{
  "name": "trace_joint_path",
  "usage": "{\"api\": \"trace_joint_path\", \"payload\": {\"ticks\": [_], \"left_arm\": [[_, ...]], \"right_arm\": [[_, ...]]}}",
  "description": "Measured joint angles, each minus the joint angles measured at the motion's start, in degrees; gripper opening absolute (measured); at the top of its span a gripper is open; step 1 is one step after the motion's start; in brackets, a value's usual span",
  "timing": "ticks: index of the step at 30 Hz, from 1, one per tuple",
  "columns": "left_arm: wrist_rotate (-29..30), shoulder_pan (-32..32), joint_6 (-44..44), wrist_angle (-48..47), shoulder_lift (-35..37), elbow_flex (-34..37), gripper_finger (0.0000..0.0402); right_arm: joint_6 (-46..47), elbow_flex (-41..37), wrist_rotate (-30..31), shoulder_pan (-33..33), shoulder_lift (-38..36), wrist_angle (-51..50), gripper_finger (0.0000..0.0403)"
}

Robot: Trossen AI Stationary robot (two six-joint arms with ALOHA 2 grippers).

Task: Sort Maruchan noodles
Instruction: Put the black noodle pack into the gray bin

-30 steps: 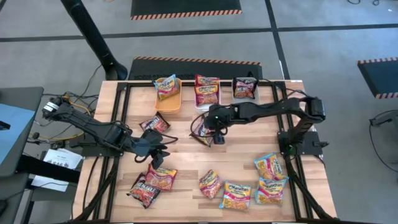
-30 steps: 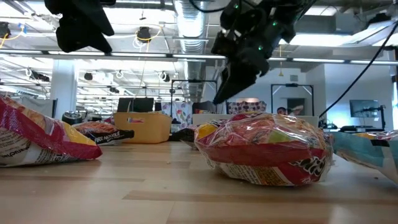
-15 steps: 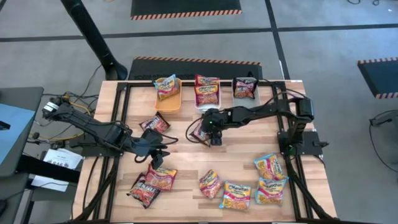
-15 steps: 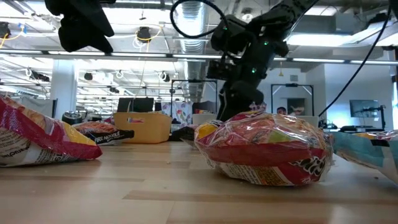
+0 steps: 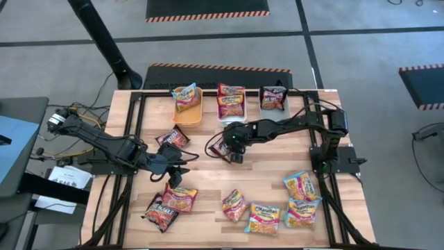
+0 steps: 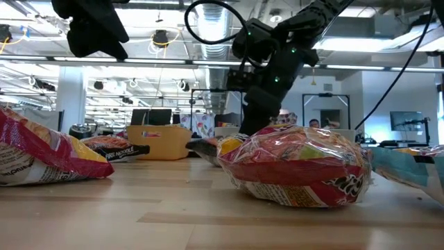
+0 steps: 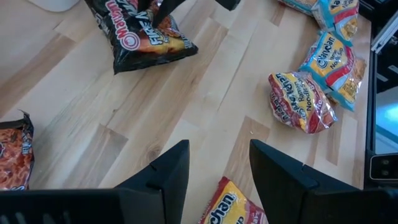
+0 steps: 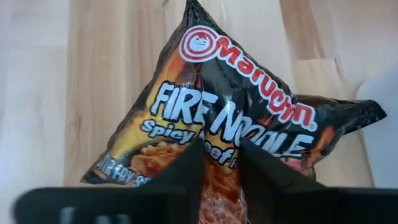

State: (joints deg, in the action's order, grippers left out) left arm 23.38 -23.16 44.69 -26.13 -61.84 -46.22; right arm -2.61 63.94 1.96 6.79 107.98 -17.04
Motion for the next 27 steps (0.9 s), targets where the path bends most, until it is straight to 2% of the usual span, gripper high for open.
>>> {"api": "trace_joint_path", "payload": {"ticks": [5, 9, 20, 27], "left_arm": [[0.0, 0.0, 0.04, 0.02, 0.0, 0.0, 0.0155], [0.0, 0.0, 0.06, 0.02, 0.0, 0.0, 0.0155], [0.0, 0.0, 0.11, -0.06, 0.0, 0.0, 0.0155], [-0.02, 0.0, 0.89, -0.12, 0.0, -0.02, 0.0155]], "right_arm": [[3.85, 0.0, -1.48, 0.04, 0.0, -0.04, 0.0042], [5.99, -0.15, -2.18, -0.04, -1.09, -1.1, 0.0008], [7.45, -0.7, -2.37, -3.72, -11.66, -9.81, 0.0005], [8.86, -0.55, 7.21, -5.8, -19.38, -13.19, 0.0005]]}}
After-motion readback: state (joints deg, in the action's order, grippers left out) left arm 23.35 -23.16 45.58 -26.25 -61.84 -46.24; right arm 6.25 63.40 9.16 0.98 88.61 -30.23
